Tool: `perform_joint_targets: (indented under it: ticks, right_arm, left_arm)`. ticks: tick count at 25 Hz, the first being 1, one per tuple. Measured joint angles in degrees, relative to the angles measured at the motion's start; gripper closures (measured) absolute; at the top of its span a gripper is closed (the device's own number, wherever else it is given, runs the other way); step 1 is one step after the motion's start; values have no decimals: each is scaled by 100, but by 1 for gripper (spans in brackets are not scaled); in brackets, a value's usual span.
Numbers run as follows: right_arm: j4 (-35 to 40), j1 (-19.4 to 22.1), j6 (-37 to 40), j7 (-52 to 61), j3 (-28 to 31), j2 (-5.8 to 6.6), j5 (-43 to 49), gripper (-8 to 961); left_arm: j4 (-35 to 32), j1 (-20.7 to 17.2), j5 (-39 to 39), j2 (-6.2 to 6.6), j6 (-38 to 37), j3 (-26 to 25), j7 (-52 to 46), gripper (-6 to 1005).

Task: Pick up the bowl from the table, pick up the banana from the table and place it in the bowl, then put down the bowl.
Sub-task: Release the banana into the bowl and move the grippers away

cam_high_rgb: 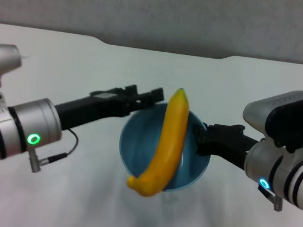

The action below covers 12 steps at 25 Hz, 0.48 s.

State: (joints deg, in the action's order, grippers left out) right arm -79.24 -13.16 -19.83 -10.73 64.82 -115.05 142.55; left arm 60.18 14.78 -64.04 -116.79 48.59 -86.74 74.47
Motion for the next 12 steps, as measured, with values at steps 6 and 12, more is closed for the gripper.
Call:
perform_joint_targets:
  ticks: [6,12]
  right_arm:
    - [152,100,-8,-4,138,18,-273,884]
    - [256,145,-66,-68,352,33,-705,883]
  left_arm:
    - [7,-252,-52,35,22,-520,-7,92]
    - [6,-530,-102,34,28,-897,17,93]
